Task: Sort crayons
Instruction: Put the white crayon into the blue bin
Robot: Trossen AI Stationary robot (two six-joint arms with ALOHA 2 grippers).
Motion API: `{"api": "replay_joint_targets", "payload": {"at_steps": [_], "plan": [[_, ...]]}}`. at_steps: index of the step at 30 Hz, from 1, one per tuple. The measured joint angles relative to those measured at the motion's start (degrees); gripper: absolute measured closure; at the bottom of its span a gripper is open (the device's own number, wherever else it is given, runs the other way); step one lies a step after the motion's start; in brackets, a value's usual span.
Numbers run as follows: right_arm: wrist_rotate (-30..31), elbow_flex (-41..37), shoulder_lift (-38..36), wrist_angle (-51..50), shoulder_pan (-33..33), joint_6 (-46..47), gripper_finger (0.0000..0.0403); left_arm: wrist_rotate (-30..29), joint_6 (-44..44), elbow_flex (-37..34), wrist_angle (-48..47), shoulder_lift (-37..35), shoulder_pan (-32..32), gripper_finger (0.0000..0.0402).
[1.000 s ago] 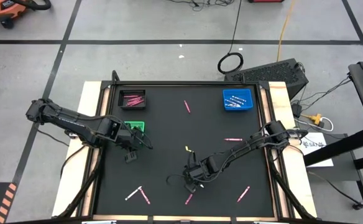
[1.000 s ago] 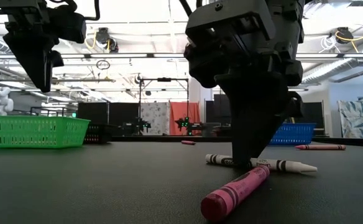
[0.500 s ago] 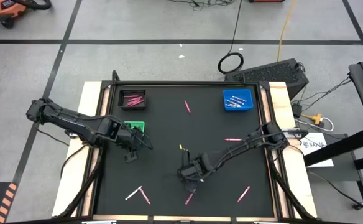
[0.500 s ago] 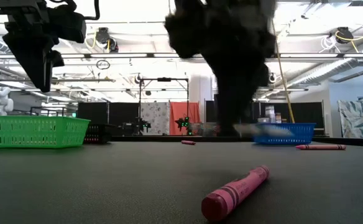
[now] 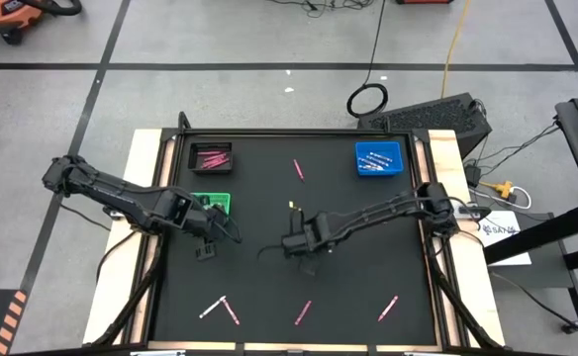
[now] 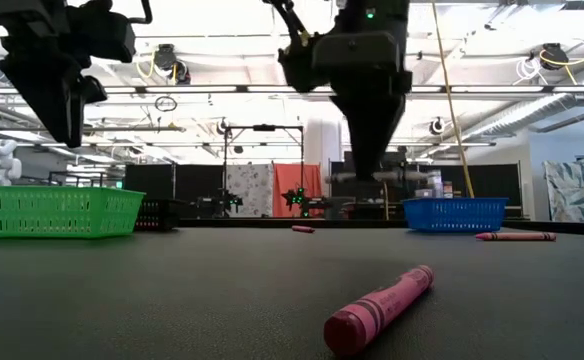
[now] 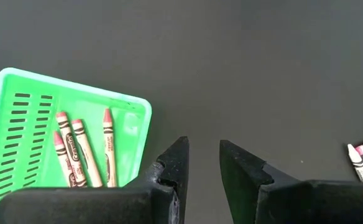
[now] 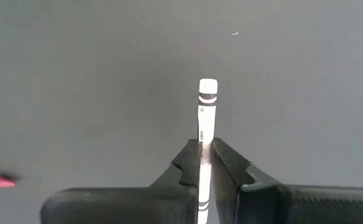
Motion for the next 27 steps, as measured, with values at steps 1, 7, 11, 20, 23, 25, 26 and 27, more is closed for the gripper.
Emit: {"api": "replay_joint_targets", "payload": {"at_steps": [1, 7, 11, 20, 23, 25, 26, 27], "plan": [[0.03, 0.02, -0.63, -0.37, -0.58, -1.02, 0.0399, -0.08, -0.11, 0.00, -0.05, 0.00, -0.26, 0.0314], [4.79, 0.02, -4.33, -4.16, -4.60, -6.29, 0.0399, -0.87, -1.61, 0.00, -0.05, 0.00, -1.40, 0.0314], [7.41, -1.94, -8.57, -5.11, -8.20, -8.88, 0.0399, -1.08, -1.75, 0.00, -0.03, 0.00, -1.81, 0.0314], [7.52, -14.86, -21.71, 0.18, -17.92, -13.16, 0.0399, -1.07, -4.59, 0.00, -0.02, 0.00, -1.92, 0.0314], [7.49, -19.43, -26.10, 2.51, -21.64, -15.06, 0.0399, -1.07, -4.71, 0.00, 0.02, 0.00, -1.92, 0.0314], [7.49, -22.39, -28.41, 4.28, -24.42, -16.94, 0.0399, -1.26, -4.72, 0.00, 0.24, 0.00, -1.92, 0.0314], [7.49, -23.82, -29.41, 4.83, -25.98, -18.08, 0.0399, -1.78, -4.74, 0.00, 0.41, 0.00, -1.92, 0.0314], [7.49, -25.17, -30.25, 5.36, -27.45, -19.36, 0.0399, -2.37, -4.75, 0.00, 0.53, 0.00, -1.92, 0.0314]]}}
